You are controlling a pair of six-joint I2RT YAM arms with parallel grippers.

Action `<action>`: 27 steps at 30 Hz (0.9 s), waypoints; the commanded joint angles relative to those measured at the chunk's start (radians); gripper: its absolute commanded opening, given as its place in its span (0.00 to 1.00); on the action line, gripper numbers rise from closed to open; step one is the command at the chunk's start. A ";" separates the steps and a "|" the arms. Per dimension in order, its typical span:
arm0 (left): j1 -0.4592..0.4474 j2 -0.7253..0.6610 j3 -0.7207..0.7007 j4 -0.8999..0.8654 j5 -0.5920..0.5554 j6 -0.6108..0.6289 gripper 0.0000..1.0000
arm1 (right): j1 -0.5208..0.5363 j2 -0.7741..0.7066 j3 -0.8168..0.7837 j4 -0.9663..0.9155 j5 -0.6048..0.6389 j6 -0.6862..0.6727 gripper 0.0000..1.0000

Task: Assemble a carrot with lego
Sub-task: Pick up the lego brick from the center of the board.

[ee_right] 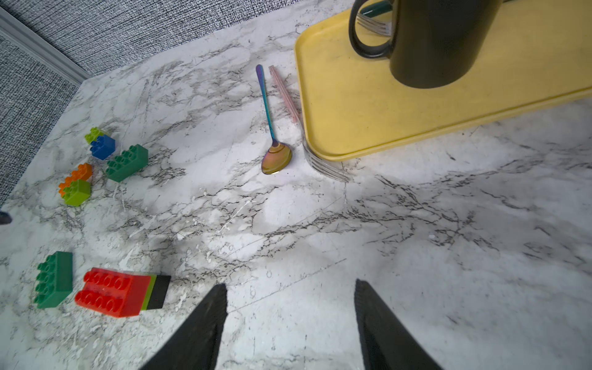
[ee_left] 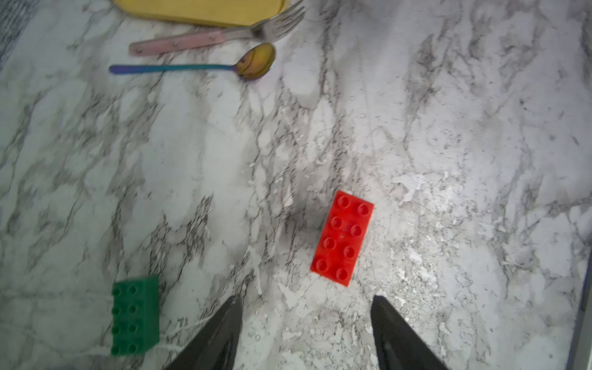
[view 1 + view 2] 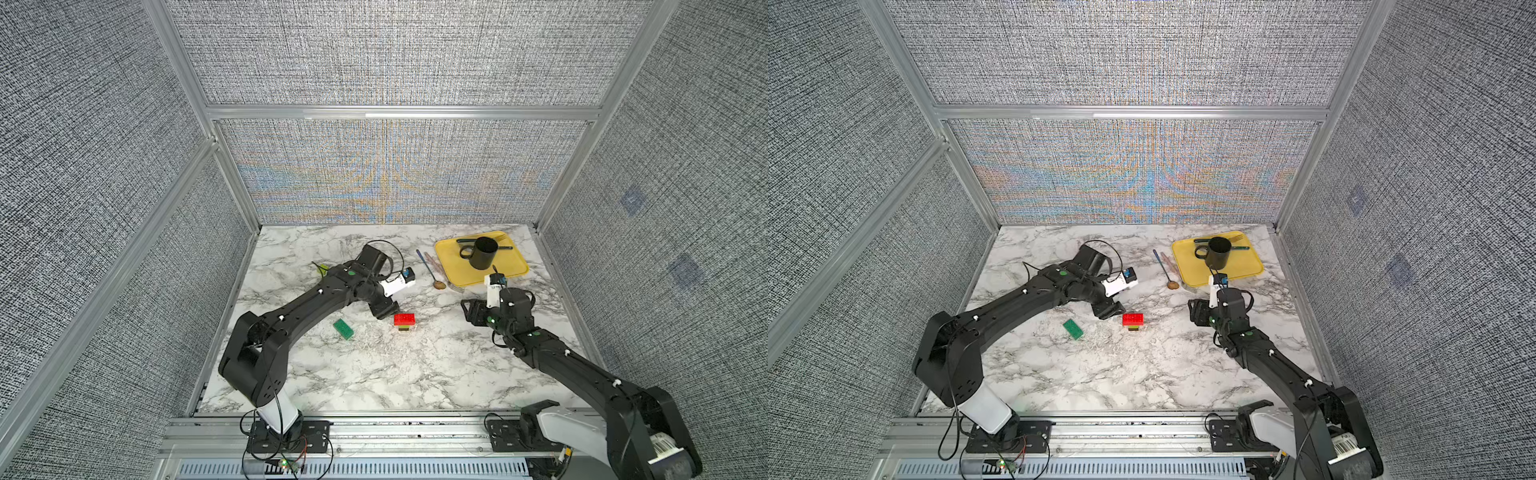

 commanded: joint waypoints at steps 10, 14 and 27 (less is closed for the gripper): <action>0.240 0.255 0.205 -0.144 -0.201 -0.002 0.73 | 0.019 0.019 0.033 -0.001 -0.026 -0.032 0.65; 0.244 0.330 0.286 -0.199 -0.210 0.053 0.73 | 0.020 0.025 0.035 0.009 -0.034 -0.025 0.65; 0.269 0.567 0.505 -0.297 -0.200 0.125 0.75 | 0.034 0.043 0.030 0.009 -0.025 -0.009 0.65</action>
